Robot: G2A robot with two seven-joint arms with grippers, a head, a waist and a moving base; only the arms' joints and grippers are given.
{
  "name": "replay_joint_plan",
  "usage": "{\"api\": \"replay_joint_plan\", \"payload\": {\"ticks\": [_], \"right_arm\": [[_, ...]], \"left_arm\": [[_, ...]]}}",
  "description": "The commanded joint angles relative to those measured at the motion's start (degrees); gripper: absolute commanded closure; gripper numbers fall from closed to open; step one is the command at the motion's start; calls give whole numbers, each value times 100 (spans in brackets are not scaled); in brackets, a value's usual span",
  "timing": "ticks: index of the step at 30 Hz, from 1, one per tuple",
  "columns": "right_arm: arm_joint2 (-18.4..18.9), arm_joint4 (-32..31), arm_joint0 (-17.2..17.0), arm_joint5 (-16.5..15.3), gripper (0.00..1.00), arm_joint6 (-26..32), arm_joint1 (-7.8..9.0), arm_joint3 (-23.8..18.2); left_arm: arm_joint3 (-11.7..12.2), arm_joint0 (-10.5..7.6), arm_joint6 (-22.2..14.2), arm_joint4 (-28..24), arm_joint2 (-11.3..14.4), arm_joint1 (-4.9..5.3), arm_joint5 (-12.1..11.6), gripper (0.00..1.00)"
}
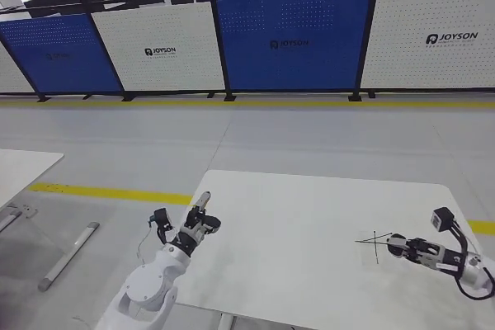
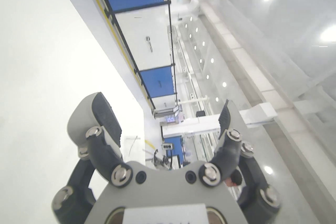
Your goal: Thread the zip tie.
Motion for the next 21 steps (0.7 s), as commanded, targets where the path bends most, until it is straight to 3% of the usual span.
{"api": "replay_joint_plan", "payload": {"ticks": [1,3,7,16,18,21], "right_arm": [[11,108,-134,11,100,-43,-2,-234],[6,73,-262,46,100,-185,0,-479],[-35,-97,-333,172,100,-110,15,-669],[-31,-78,-345,170,100,-160,13,-668],[-26,239,-460,48,100,-405,-21,-729],[-100,536,-574,-264,100,-644,-76,-810]], "left_arm": [[-173,-40,-154,280,169,8,189,0],[-248,-116,-320,486,472,3,384,0],[-76,-401,-576,741,970,-13,792,0],[-76,-401,-576,741,970,-13,792,0],[-33,-398,-616,652,967,-16,695,0],[70,-367,-1139,572,1012,6,404,0]]}}
